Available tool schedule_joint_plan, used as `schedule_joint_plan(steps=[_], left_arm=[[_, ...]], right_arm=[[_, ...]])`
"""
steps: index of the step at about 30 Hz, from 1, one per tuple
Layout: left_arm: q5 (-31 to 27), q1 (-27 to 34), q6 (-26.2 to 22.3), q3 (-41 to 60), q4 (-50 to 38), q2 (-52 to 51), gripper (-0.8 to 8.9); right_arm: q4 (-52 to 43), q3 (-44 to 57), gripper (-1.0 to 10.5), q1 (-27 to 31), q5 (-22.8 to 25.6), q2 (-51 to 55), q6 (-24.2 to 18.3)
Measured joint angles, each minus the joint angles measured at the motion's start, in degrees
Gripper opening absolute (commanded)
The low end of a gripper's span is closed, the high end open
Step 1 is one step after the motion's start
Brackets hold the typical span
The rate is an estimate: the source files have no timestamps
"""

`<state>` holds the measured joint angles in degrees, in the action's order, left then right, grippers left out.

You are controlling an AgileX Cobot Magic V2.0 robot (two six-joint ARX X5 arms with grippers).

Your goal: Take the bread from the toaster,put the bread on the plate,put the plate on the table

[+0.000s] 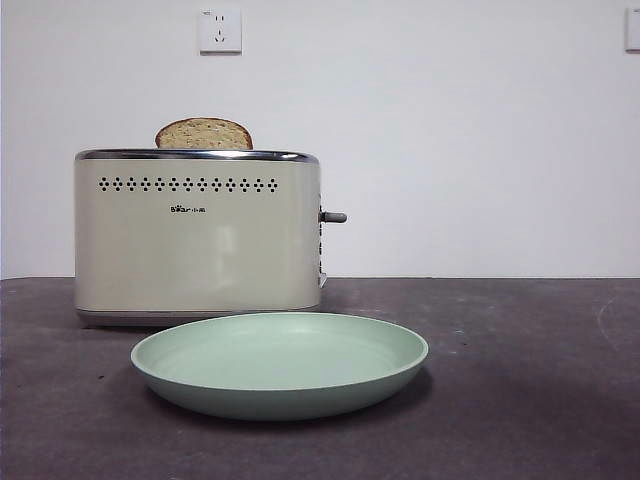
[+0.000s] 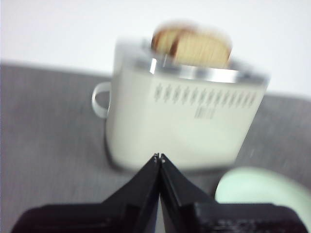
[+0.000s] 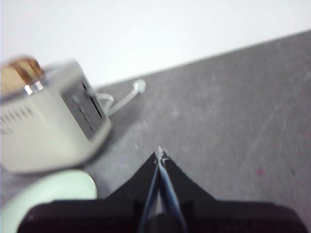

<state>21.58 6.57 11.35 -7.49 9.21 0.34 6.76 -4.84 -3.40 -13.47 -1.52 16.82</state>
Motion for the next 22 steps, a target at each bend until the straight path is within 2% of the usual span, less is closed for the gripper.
schedule_joint_plan(steps=[4, 10, 17, 22], left_arm=[[0.5, 0.0, 1.9, -5.7, -0.1, 0.0, -0.08], [1.2, 0.0, 3.5, -15.1, 4.4, 2.4, -0.08], [2.6, 0.0, 3.7, -27.1, 10.8, 9.2, -0.08], [2.8, 0.0, 3.7, -35.6, 17.4, 15.0, -0.08]], right_arm=[[-0.3, -6.3, -0.1, 0.0, -0.2, -3.1, 1.6], [2.7, -17.8, -0.1, 0.0, -5.3, -11.8, 1.9], [11.3, -31.2, -0.1, 0.0, -12.7, -22.7, -0.8], [19.6, -39.4, -0.1, 0.0, -14.5, -28.5, -3.7]])
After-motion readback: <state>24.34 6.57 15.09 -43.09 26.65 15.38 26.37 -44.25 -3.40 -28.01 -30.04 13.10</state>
